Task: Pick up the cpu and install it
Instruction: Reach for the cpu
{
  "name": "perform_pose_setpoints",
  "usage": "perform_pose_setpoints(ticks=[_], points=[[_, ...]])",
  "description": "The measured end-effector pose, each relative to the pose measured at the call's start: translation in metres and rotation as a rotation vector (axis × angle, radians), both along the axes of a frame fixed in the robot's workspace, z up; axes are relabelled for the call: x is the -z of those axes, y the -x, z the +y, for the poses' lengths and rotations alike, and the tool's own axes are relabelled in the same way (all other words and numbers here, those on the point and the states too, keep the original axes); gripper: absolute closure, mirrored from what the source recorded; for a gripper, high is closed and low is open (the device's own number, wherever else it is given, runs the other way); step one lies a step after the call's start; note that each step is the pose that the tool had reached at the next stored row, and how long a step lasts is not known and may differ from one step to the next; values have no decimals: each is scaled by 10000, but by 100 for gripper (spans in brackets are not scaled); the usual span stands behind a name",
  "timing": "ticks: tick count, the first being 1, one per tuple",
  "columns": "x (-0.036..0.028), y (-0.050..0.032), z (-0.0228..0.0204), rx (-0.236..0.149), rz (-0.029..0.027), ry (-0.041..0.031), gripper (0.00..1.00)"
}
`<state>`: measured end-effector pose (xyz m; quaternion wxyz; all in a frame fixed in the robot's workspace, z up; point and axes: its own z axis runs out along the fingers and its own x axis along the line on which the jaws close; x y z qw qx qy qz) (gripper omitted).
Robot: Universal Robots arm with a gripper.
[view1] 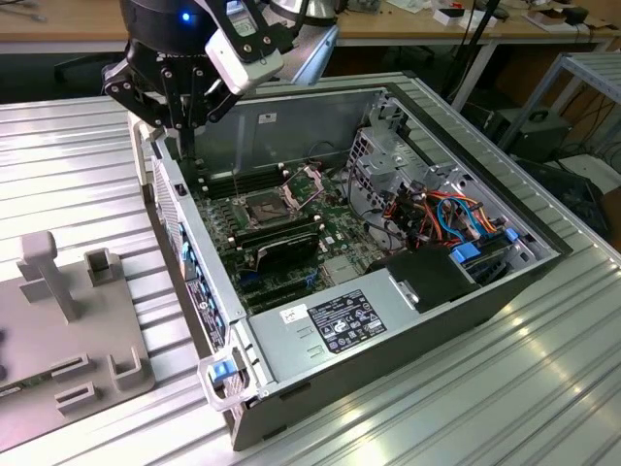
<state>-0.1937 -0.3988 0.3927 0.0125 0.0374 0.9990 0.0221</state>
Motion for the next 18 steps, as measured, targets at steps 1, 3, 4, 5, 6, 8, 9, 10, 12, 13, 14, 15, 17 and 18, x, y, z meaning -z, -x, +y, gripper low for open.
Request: perform_pose_setpoints(ticks=[1, 3, 4, 5, 6, 8, 9, 10, 12, 13, 14, 15, 17, 18], points=[[0, 12, 0, 0, 0, 1, 89], [0, 38, 0, 0, 0, 1, 89], [0, 49, 0, 0, 0, 0, 89], [0, 62, 0, 0, 0, 0, 89], [0, 82, 0, -1, 0, 1, 89], [1, 118, 0, -1, 0, 0, 89], [1, 131, 0, 0, 0, 0, 89], [1, 144, 0, -1, -1, 0, 89], [1, 174, 0, 0, 0, 1, 89], [1, 188, 0, 0, 0, 1, 89], [1, 203, 0, 0, 0, 0, 89], [2, 215, 0, 0, 0, 0, 89], [2, 242, 0, 0, 0, 0, 89], [2, 267, 0, -1, 0, 0, 89]])
